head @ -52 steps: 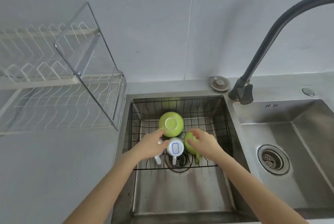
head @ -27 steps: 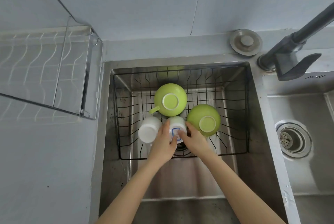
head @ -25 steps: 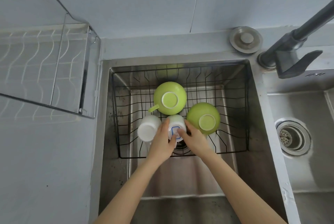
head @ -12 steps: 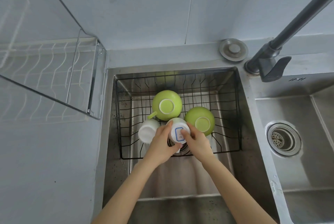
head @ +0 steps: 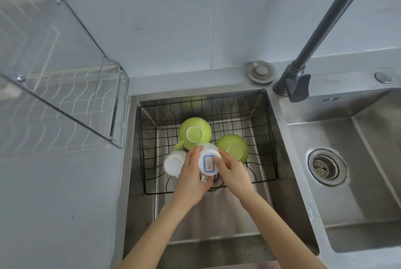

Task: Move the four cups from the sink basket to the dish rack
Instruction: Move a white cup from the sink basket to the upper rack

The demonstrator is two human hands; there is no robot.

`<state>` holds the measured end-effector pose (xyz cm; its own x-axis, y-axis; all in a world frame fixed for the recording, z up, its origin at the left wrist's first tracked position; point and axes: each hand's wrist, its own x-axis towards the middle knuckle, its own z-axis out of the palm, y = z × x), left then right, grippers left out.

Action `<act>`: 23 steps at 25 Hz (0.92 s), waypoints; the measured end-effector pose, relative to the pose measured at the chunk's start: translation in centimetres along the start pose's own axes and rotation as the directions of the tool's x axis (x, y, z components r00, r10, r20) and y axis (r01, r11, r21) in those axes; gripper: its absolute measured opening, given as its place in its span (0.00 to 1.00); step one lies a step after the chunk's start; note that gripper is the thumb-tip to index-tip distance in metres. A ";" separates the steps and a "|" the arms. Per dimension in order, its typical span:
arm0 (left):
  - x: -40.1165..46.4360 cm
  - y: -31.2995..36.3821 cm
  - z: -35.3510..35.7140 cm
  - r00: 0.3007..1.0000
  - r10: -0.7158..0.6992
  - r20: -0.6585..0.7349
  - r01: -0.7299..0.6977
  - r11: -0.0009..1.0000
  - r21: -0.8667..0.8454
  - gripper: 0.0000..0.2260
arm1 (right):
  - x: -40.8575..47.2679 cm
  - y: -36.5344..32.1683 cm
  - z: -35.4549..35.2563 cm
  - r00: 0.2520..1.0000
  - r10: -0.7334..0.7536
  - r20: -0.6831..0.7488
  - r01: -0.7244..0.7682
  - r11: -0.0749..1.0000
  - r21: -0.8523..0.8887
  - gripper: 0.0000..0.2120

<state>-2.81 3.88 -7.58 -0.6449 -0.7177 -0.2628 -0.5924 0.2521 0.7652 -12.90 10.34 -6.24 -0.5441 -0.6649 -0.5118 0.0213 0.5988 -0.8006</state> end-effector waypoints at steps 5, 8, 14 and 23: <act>-0.5 0.9 -0.7 1.000 -0.007 -0.019 0.005 0.997 -0.079 0.30 | -0.7 0.3 -1.7 0.997 -0.080 0.004 0.080 0.997 0.024 0.16; -0.9 1.5 -0.9 1.000 -0.013 -0.025 0.011 0.999 -0.051 0.31 | -1.3 1.1 -2.3 0.985 -0.173 0.027 0.175 0.980 -0.096 0.19; -2.8 2.6 -1.5 0.998 -0.015 -0.057 0.011 0.998 -0.067 0.28 | -3.0 0.9 -2.6 0.927 -0.364 0.090 0.374 0.914 -0.156 0.26; -7.6 3.5 -5.5 0.979 0.073 -0.193 -0.083 0.996 -0.044 0.27 | -6.2 -1.0 -0.5 0.836 -0.540 0.098 0.547 0.807 -0.223 0.28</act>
<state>2.69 6.60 0.34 -0.5815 -0.8088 -0.0880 -0.5149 0.2821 0.8095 -9.92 14.09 -2.08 -0.3839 -0.9230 -0.0267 -0.4673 0.2191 -0.8565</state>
